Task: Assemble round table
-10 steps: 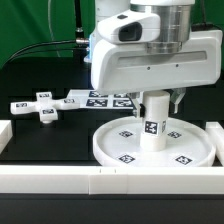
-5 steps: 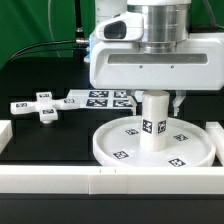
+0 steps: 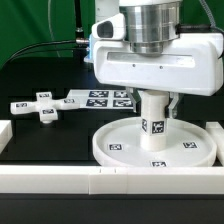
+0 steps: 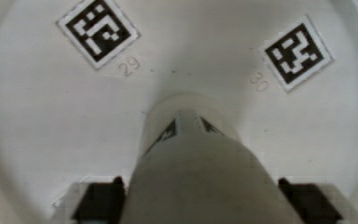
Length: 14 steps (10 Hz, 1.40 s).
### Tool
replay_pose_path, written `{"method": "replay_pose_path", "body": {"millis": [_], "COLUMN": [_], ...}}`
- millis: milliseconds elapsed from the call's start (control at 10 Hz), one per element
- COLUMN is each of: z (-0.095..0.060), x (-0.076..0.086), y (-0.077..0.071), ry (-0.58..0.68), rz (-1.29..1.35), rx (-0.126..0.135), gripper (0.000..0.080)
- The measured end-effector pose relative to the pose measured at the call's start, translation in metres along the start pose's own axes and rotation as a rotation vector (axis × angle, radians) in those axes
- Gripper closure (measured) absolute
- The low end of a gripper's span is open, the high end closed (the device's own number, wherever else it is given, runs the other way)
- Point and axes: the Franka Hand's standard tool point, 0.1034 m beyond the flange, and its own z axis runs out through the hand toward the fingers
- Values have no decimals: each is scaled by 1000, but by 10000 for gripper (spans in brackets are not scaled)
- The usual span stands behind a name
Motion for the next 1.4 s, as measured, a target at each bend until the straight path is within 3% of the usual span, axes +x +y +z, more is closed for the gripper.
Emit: {"method": "replay_pose_path", "body": {"millis": [200,300,400,500,600,900,1300,1400], "z": [0,1,1,-3,-13,-43,-38,-38], "x": [0,0,-1,-2,-4,-20,-20,-19], "y": [0,0,0,-4,-5,4,7,20], "ry": [-1,-2,-2,7,16,34,30,39], "rz": [68,60,51,-49,-154,-285,-320,-493], "rx": [1,1,1,-2,3,9,6,2], "gripper": [389,316,316,182,160,151,151,151]}}
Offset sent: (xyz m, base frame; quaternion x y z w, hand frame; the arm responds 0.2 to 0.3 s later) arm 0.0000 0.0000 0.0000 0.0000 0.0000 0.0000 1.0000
